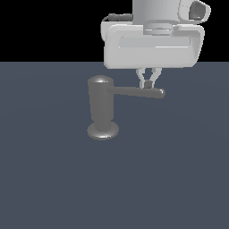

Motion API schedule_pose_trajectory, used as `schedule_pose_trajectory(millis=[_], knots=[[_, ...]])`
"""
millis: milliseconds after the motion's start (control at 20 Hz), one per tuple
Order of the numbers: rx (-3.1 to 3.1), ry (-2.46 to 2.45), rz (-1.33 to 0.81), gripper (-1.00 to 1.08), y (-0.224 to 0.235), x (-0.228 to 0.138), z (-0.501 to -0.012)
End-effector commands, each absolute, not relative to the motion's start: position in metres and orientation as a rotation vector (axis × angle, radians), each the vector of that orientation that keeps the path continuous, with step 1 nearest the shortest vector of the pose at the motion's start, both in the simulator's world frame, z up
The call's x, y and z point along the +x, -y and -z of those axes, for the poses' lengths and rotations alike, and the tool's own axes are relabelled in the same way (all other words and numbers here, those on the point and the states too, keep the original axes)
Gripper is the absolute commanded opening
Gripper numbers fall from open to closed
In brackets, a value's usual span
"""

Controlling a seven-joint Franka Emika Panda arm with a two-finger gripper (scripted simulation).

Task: Turn on the faucet by rotating a designated handle.

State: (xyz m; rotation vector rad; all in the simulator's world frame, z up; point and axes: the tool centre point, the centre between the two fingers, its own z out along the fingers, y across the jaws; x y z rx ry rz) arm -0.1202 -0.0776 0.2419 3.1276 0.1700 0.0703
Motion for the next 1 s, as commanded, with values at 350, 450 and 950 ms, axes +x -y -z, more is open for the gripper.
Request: schedule_pose_trajectory(millis=[350, 450, 950], knots=[[3.130, -0.179, -0.045, -1.00, 0.093, -0.092, -0.233], [3.130, -0.176, -0.042, -1.00, 0.097, -0.087, -0.233], [3.133, -0.165, -0.029, -1.00, 0.118, -0.060, -0.229]])
